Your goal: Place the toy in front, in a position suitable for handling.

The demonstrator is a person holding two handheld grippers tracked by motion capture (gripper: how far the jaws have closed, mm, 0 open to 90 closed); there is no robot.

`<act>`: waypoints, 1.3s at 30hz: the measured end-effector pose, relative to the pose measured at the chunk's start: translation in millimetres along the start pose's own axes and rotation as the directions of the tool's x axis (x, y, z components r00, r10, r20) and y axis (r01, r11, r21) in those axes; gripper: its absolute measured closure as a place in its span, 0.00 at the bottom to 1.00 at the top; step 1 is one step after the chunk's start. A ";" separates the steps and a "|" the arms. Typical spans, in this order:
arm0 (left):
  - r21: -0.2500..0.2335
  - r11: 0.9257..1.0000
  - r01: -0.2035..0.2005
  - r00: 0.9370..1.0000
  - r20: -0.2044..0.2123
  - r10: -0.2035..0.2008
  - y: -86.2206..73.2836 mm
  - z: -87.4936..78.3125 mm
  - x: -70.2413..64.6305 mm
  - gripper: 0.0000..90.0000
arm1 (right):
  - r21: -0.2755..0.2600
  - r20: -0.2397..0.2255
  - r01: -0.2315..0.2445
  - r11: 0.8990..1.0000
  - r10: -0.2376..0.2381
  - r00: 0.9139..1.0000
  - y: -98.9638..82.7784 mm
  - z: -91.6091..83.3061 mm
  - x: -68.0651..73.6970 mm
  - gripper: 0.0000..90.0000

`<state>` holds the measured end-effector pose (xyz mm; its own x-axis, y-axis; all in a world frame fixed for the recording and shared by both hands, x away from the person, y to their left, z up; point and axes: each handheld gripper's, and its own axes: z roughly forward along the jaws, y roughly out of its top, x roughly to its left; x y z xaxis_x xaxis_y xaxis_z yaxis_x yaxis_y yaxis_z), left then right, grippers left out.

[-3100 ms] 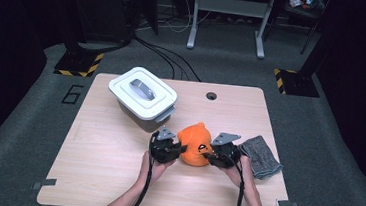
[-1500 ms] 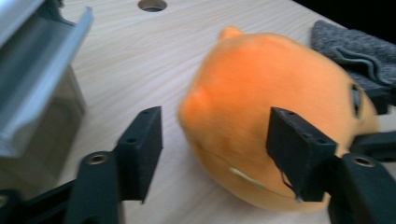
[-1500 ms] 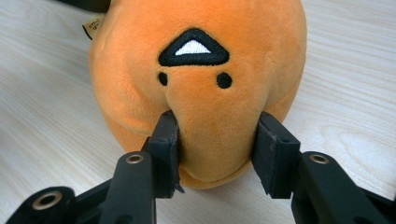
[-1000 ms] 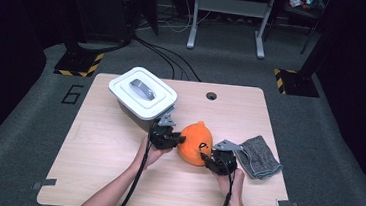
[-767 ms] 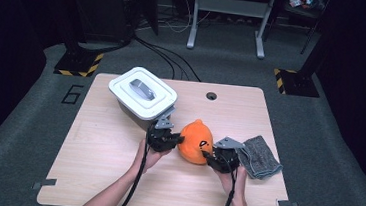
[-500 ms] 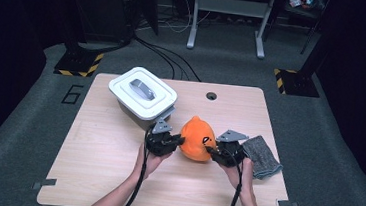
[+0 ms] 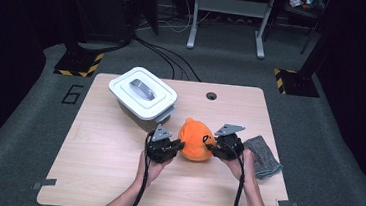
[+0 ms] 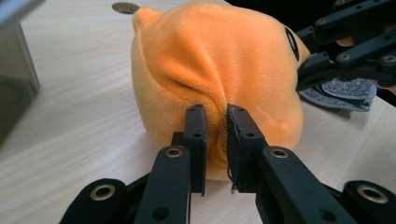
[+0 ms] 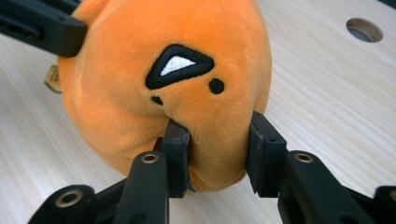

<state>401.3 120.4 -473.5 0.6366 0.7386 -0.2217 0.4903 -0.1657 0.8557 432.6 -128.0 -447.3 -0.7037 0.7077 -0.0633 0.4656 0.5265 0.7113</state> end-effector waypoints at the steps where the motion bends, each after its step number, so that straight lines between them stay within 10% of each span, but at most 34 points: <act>1: 0.003 1.000 0.012 1.000 0.004 -0.012 -3.4 1.7 -0.1 0.88 | 0.009 -0.006 0.008 1.000 -0.008 1.000 -0.4 2.2 -1.7 0.70; 11: -0.003 0.998 0.061 0.998 -0.027 -0.061 -14.3 5.1 4.6 0.88 | -0.018 -0.004 -0.076 0.997 0.076 0.997 -12.7 12.3 -9.7 0.52; 27: -0.007 0.997 0.079 0.996 -0.039 -0.080 -15.0 5.9 6.9 0.87 | -0.162 -0.021 -0.249 0.955 0.249 0.968 -28.4 -8.1 7.7 0.27; 34: -0.006 0.997 0.074 0.996 -0.040 -0.074 -15.6 6.0 5.8 0.87 | -0.171 0.027 -0.343 0.923 0.353 0.935 -36.9 -6.3 30.9 0.27; 39: 0.001 0.998 0.065 0.997 -0.036 -0.065 -15.1 6.2 6.6 0.86 | -0.162 0.035 -0.333 0.929 0.343 0.939 -35.1 5.0 26.0 0.43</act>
<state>401.7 123.7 -490.8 0.5817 0.7706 -0.2602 0.5315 -0.1179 0.8388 400.6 -125.8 -477.4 -0.4818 0.8616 0.1600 0.5798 0.1766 0.7954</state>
